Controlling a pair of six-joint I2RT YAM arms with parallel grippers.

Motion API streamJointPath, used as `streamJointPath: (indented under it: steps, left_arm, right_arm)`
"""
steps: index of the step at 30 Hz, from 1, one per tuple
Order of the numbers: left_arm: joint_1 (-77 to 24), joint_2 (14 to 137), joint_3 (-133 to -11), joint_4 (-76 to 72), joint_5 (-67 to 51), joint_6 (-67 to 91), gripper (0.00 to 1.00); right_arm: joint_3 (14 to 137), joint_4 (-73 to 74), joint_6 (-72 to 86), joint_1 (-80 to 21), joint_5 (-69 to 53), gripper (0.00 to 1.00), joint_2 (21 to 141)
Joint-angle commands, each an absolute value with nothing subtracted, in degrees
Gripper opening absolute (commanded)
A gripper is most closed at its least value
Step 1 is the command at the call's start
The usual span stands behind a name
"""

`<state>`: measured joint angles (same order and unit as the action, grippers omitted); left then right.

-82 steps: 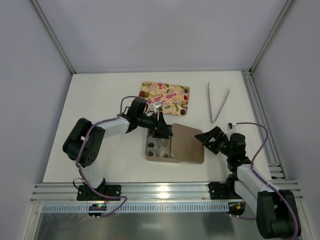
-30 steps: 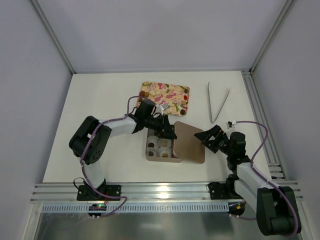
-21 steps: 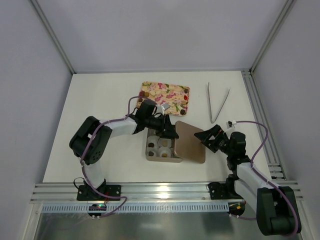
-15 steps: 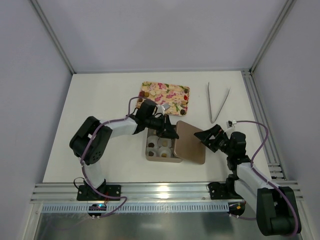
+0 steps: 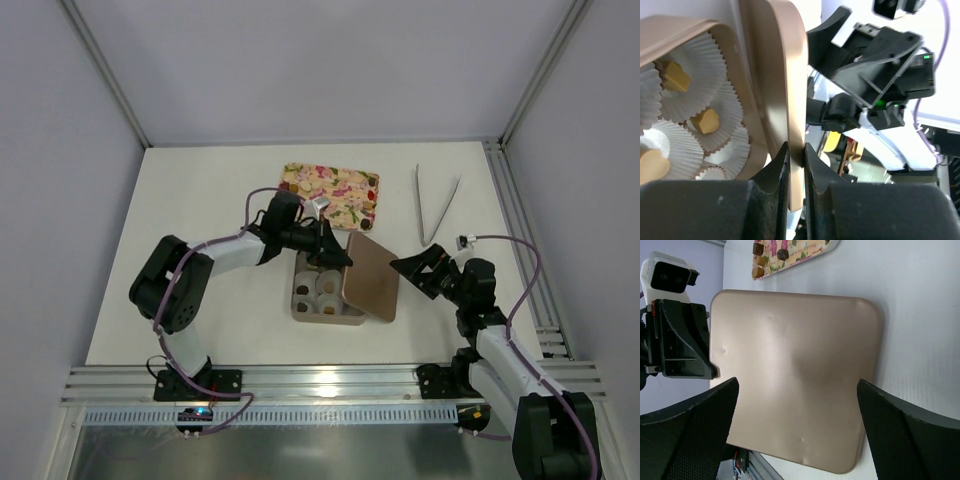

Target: Pack the chocolate

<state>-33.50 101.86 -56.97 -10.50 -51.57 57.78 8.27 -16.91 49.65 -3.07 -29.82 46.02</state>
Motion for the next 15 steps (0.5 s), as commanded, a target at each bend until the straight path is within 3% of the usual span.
streamJointPath:
  steps: [1,15]
  left_arm:
    - [-31.5,97.7,-56.2,-13.4,-54.0,58.0,0.0]
    - [-27.3,93.9,-53.4,-12.7,-56.3,58.6,0.0]
  right_arm:
    - [11.2,-15.2,47.3,-3.3,-28.3,1.0,45.9]
    - [12.9,-20.6,47.5,-3.9,-33.2,1.0,57.4]
